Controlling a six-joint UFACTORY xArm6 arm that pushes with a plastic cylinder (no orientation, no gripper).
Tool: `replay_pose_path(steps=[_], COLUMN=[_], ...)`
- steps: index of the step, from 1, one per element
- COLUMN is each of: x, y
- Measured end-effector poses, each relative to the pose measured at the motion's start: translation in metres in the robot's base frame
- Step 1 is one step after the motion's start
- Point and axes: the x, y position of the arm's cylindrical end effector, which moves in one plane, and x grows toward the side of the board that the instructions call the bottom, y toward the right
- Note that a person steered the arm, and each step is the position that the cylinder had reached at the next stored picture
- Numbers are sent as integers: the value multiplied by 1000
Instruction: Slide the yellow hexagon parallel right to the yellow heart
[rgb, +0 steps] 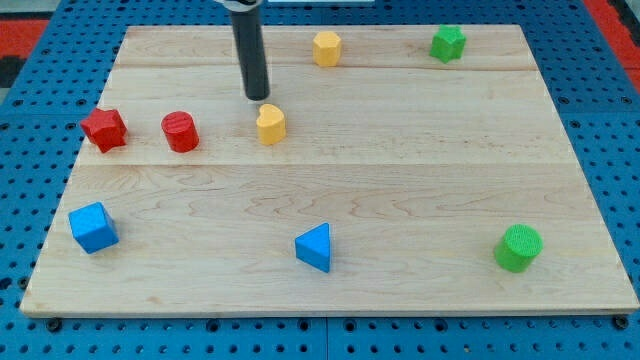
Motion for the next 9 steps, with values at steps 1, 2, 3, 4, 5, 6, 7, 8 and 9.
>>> replay_pose_path(steps=[1,2,3,4,5,6,7,8,9], x=[13,39,33,-29,-87,-111,-89,-89,-109], y=[-3,-4,-4,-14,-21,10,77,115,133])
